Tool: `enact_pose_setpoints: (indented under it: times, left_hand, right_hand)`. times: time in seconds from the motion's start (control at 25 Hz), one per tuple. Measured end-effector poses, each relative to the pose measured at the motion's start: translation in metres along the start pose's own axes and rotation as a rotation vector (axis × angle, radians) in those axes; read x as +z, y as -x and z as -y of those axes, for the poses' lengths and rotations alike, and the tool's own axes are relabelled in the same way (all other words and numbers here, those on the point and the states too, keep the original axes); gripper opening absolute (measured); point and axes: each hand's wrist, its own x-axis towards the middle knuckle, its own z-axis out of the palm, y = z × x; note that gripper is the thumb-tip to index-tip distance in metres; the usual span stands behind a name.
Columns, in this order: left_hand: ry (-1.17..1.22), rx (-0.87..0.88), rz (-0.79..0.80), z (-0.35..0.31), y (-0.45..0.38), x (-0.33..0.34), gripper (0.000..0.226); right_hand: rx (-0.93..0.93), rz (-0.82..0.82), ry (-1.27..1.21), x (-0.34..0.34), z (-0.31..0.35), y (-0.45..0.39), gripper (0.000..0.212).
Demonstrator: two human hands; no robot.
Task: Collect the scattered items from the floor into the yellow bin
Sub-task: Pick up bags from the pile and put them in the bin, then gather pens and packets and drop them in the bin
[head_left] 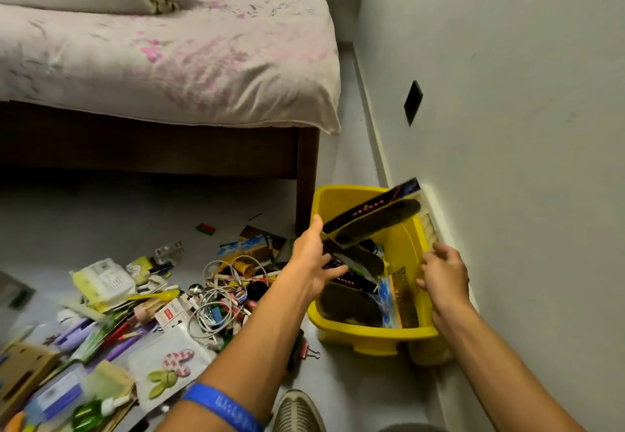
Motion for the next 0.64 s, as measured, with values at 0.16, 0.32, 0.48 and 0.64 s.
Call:
enact_pose_setpoints:
  times: [0.16, 0.32, 0.48, 0.64]
  left_hand:
    - [-0.059, 0.043, -0.086, 0.015, 0.011, -0.058, 0.054]
    - [-0.112, 0.093, -0.261, 0.022, 0.023, -0.126, 0.04]
    - [-0.27, 0.121, -0.441, 0.036, 0.01, -0.186, 0.022]
    - [-0.659, 0.128, -0.412, 0.077, -0.021, -0.226, 0.019]
  right_hand:
    - [-0.029, 0.035, 0.062, 0.019, -0.012, 0.023, 0.033]
    - [-0.096, 0.224, 0.132, 0.055, -0.016, 0.053, 0.022]
    - [-0.191, 0.453, 0.209, 0.105, -0.04, 0.089, 0.017]
    - [-0.358, 0.63, 0.584, 0.15, -0.112, 0.107, 0.02]
